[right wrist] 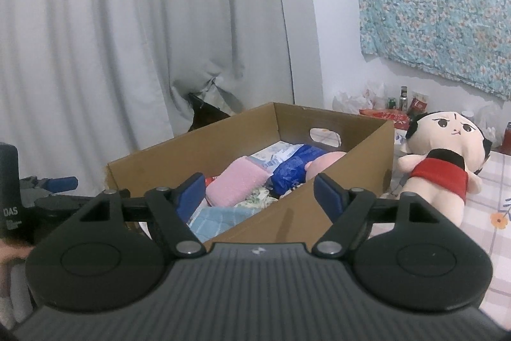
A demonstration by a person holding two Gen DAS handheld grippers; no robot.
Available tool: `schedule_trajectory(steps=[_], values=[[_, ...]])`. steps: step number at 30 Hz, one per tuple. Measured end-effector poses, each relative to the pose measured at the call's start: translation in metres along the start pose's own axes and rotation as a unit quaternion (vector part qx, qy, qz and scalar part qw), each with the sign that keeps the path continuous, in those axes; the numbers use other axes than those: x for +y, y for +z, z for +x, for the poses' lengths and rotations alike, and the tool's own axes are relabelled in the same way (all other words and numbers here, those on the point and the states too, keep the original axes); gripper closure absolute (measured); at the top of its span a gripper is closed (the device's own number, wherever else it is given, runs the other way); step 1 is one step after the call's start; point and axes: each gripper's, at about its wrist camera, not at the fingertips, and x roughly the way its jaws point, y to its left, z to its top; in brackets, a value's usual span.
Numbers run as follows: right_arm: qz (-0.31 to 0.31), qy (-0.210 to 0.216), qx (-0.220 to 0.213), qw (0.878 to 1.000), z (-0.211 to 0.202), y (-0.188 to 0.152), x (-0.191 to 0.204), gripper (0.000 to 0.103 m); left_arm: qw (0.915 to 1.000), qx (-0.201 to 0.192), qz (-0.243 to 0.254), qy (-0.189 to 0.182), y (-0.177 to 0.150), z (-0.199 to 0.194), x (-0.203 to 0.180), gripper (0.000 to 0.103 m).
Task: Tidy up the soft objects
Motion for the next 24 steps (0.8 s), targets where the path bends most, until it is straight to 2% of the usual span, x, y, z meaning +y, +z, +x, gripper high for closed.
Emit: schedule_trajectory(steps=[8,12,24], values=[[-0.003,-0.003,0.0,1.0,0.0,0.001,0.003,0.026,0.9993,-0.015,0.016,-0.029,0.002,-0.006,-0.005,0.002],[0.0,-0.003,0.004,1.0,0.001,0.001,0.001,0.025,0.999,-0.025,0.028,-0.025,0.001,-0.008,-0.01,0.002],[0.004,-0.006,0.005,1.0,0.002,0.001,-0.001,0.024,0.9987,-0.026,0.038,-0.024,0.001,-0.007,-0.01,0.002]])
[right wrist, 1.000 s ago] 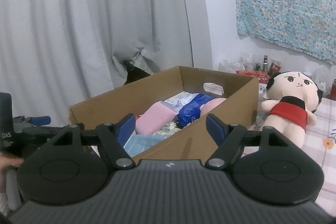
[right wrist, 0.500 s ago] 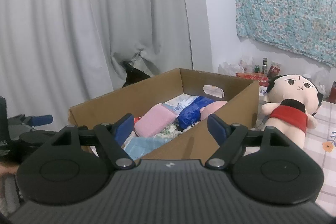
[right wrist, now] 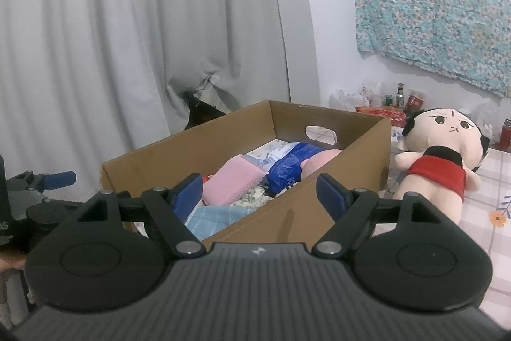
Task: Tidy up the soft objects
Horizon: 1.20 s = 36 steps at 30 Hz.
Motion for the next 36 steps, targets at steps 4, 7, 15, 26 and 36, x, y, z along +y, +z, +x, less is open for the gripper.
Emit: schedule_trajectory(steps=[4,7,15,26,36], values=[[-0.001,-0.001,0.0,1.0,0.0,0.0,0.0,0.024,1.0,-0.001,-0.005,-0.001,-0.001,0.0,0.0,0.002],[-0.001,0.0,0.001,1.0,0.0,0.0,0.0,0.024,1.0,-0.002,-0.004,-0.001,-0.001,-0.001,-0.001,0.002],[0.001,0.004,0.001,1.0,0.0,-0.003,0.0,0.023,1.0,-0.003,0.004,0.004,0.001,-0.001,-0.002,0.001],[-0.01,0.01,0.015,1.0,0.009,-0.008,0.005,0.022,1.0,0.0,-0.006,0.002,0.0,0.002,0.004,0.0],[0.002,0.014,0.016,1.0,0.01,-0.009,0.003,0.022,0.9997,-0.014,0.011,0.015,-0.003,-0.003,0.004,0.0]])
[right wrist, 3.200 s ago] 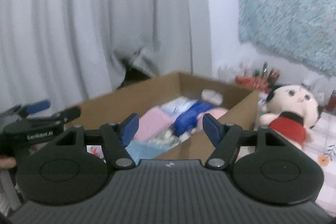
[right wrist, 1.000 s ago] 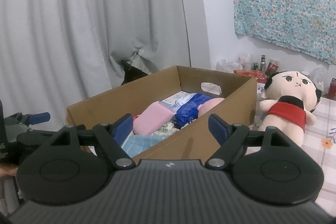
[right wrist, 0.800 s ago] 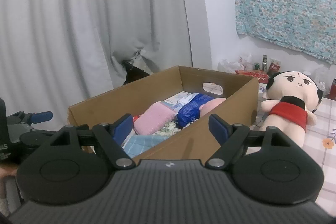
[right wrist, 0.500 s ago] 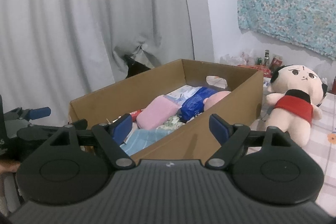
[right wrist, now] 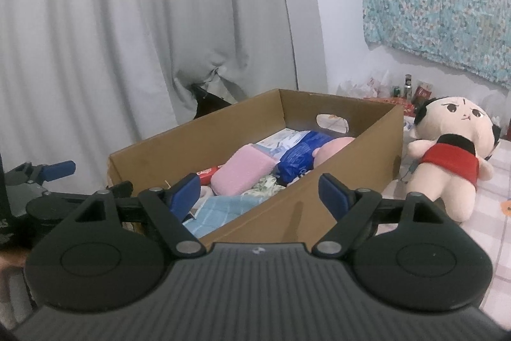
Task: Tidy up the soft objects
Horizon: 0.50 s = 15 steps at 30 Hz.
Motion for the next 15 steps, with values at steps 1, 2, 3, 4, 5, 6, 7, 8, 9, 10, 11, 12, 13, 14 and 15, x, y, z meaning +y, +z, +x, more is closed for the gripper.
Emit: schedule_trajectory(steps=[1,2,3,4,5,6,7,8,9,10,11,12,13,14,15], values=[[0.0,0.001,0.001,1.0,0.001,0.0,0.0,0.022,1.0,0.001,-0.004,-0.003,0.0,0.0,0.001,0.0],[0.002,0.002,0.002,1.0,0.001,-0.001,0.0,0.022,0.9999,0.001,-0.008,-0.006,0.001,0.001,0.003,0.0],[0.002,0.003,0.003,1.0,0.001,-0.001,-0.001,0.022,0.9999,0.001,-0.014,-0.009,0.001,0.001,0.003,0.0],[0.002,0.004,0.004,1.0,0.001,-0.001,-0.001,0.022,0.9998,0.002,-0.017,-0.01,0.002,0.002,0.004,0.0],[0.0,0.004,0.004,1.0,0.001,-0.001,-0.001,0.021,0.9998,0.003,-0.018,-0.011,0.002,0.002,0.003,0.0],[-0.001,0.004,0.002,1.0,0.0,-0.001,-0.001,0.021,0.9997,0.004,-0.018,-0.013,0.003,0.002,0.002,0.0],[-0.002,0.004,0.0,1.0,-0.001,0.0,-0.001,0.021,0.9998,0.002,-0.017,-0.013,0.003,0.001,0.001,0.0],[-0.003,0.003,-0.003,1.0,-0.002,0.0,-0.001,0.021,0.9998,-0.001,-0.015,-0.012,0.003,0.0,-0.001,0.0],[-0.002,0.002,-0.007,1.0,-0.003,0.0,-0.001,0.021,0.9999,-0.004,-0.011,-0.009,0.003,-0.002,-0.003,0.0],[-0.001,0.002,-0.007,1.0,-0.004,0.0,-0.002,0.021,0.9999,-0.006,-0.007,-0.006,0.003,-0.003,-0.005,0.0],[-0.001,0.003,-0.006,1.0,-0.005,-0.001,-0.002,0.021,1.0,-0.008,-0.005,-0.005,0.003,-0.003,-0.007,0.0],[-0.001,0.002,-0.006,1.0,-0.006,0.0,-0.002,0.021,1.0,-0.009,-0.002,-0.004,0.003,-0.003,-0.008,0.0],[-0.002,0.0,-0.008,1.0,-0.008,-0.001,-0.001,0.021,1.0,-0.009,-0.001,-0.004,0.003,-0.003,-0.009,0.0],[-0.002,-0.001,-0.008,1.0,-0.008,0.0,-0.001,0.021,1.0,-0.007,0.0,-0.005,0.004,-0.003,-0.01,0.0],[-0.002,-0.001,-0.009,1.0,-0.009,0.0,-0.001,0.021,1.0,-0.006,0.0,-0.007,0.004,-0.003,-0.011,0.0]])
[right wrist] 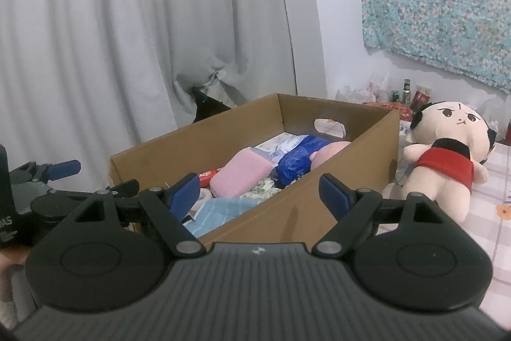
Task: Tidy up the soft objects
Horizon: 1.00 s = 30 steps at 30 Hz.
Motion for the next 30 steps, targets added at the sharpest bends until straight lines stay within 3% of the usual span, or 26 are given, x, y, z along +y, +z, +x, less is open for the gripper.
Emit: schedule_trajectory(steps=[21,30], values=[[0.008,-0.001,0.002,1.0,-0.002,0.002,0.001,0.019,0.9999,-0.006,0.014,-0.004,0.002,-0.004,-0.01,0.0],[-0.013,-0.002,0.015,1.0,0.003,-0.004,0.008,0.019,0.9988,-0.012,0.047,-0.008,0.001,-0.007,-0.019,0.0]])
